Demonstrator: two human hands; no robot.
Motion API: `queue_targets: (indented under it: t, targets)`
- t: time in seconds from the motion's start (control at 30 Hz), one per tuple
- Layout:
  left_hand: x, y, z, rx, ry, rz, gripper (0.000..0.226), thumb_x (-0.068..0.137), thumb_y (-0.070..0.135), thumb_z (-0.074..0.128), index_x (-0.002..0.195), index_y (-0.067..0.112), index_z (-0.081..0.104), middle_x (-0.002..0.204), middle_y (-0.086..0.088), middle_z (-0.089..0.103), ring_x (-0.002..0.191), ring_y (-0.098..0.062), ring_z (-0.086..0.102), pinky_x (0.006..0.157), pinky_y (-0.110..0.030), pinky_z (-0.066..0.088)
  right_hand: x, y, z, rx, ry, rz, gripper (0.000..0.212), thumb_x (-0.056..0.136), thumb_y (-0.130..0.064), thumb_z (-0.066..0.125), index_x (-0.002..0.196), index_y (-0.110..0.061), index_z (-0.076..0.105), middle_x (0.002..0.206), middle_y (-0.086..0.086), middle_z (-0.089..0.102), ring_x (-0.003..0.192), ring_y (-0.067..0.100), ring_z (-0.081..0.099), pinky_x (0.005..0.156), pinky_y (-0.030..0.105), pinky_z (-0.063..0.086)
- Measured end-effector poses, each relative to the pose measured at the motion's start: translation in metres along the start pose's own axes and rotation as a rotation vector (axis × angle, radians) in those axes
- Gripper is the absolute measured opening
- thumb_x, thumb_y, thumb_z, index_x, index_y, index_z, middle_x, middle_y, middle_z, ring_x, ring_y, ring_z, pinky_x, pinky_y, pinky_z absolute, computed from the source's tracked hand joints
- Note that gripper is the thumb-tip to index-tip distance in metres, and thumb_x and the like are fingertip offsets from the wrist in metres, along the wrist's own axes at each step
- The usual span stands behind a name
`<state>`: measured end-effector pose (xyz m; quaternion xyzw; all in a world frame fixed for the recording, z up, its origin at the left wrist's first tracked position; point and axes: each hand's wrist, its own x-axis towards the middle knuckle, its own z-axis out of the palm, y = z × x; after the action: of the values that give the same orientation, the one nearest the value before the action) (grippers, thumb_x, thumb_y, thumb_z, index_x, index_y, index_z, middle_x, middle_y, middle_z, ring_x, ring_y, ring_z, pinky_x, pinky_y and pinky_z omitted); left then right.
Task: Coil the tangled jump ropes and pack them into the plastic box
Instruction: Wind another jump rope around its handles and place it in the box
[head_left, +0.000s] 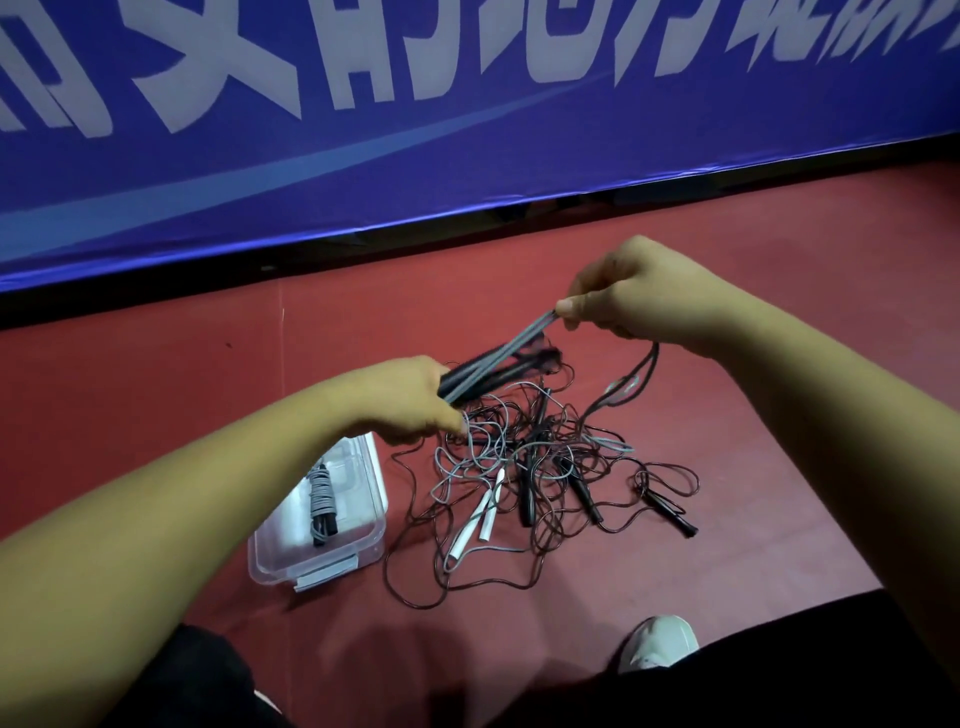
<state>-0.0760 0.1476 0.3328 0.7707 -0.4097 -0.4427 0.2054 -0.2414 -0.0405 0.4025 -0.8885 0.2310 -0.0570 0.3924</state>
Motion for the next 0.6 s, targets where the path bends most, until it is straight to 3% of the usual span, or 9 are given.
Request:
queue_targets:
  t: [0.1, 0.17, 0.27, 0.33, 0.43, 0.5, 0.6]
  targets:
    - [-0.004, 0.001, 0.009, 0.028, -0.191, 0.049, 0.027, 0.087, 0.011, 0.073, 0.075, 0.01, 0.049, 0.053, -0.005, 0.043, 0.041, -0.016, 0.036, 0.04, -0.021, 0.029, 0.003, 0.0, 0.002, -0.106, 0.008, -0.038, 0.022, 0.087, -0.029, 0.075, 0.071, -0.014, 0.075, 0.054, -0.002, 0.052, 0.047, 0.009, 0.041, 0.053, 0.026, 0.033]
    - [-0.008, 0.003, 0.01, -0.131, -0.336, 0.114, 0.028, 0.09, 0.008, 0.07, 0.074, 0.011, 0.047, 0.051, -0.002, 0.04, 0.04, -0.015, 0.037, 0.04, -0.021, 0.031, 0.006, 0.007, 0.0, -0.064, 0.021, -0.021, 0.021, 0.086, -0.027, 0.076, 0.072, -0.012, 0.074, 0.053, 0.0, 0.051, 0.048, 0.012, 0.04, 0.051, 0.024, 0.033]
    - [-0.016, 0.01, 0.007, -0.454, -0.457, 0.2, 0.028, 0.088, 0.007, 0.069, 0.067, 0.018, 0.055, 0.054, -0.003, 0.048, 0.05, -0.018, 0.061, 0.046, -0.021, 0.048, 0.01, 0.023, -0.001, 0.138, 0.019, 0.046, 0.017, 0.091, -0.009, 0.067, 0.076, -0.004, 0.073, 0.05, 0.002, 0.047, 0.046, 0.015, 0.037, 0.049, 0.023, 0.03]
    - [-0.021, 0.015, 0.006, -0.715, -0.392, 0.216, 0.019, 0.081, 0.009, 0.073, 0.068, 0.017, 0.061, 0.06, -0.007, 0.06, 0.067, -0.024, 0.073, 0.055, -0.022, 0.058, 0.012, 0.03, 0.006, 0.256, -0.064, 0.098, 0.019, 0.093, -0.013, 0.065, 0.081, -0.003, 0.073, 0.051, 0.001, 0.044, 0.047, 0.015, 0.037, 0.049, 0.025, 0.033]
    - [-0.019, 0.015, -0.004, -1.151, -0.173, 0.255, 0.003, 0.084, 0.007, 0.056, 0.087, 0.007, 0.057, 0.092, -0.021, 0.074, 0.092, -0.035, 0.073, 0.071, -0.033, 0.062, 0.011, 0.036, 0.02, 0.329, -0.278, 0.208, 0.03, 0.098, -0.028, 0.059, 0.094, -0.001, 0.072, 0.052, -0.001, 0.036, 0.049, 0.015, 0.036, 0.054, 0.027, 0.035]
    - [-0.014, 0.011, -0.013, -1.226, -0.088, 0.261, 0.007, 0.087, 0.008, 0.053, 0.091, 0.005, 0.057, 0.106, -0.024, 0.072, 0.103, -0.037, 0.07, 0.079, -0.04, 0.061, 0.009, 0.035, 0.025, 0.375, -0.373, 0.246, 0.034, 0.101, -0.026, 0.053, 0.107, 0.005, 0.067, 0.054, -0.002, 0.039, 0.049, 0.014, 0.037, 0.055, 0.028, 0.031]
    - [-0.009, 0.004, -0.021, -1.193, 0.007, 0.132, 0.01, 0.082, 0.007, 0.056, 0.091, 0.002, 0.059, 0.108, -0.028, 0.07, 0.102, -0.038, 0.07, 0.081, -0.043, 0.061, 0.007, 0.025, 0.02, 0.452, -0.359, 0.233, 0.029, 0.102, -0.02, 0.051, 0.103, 0.005, 0.066, 0.054, -0.002, 0.038, 0.048, 0.011, 0.028, 0.049, 0.025, 0.022]
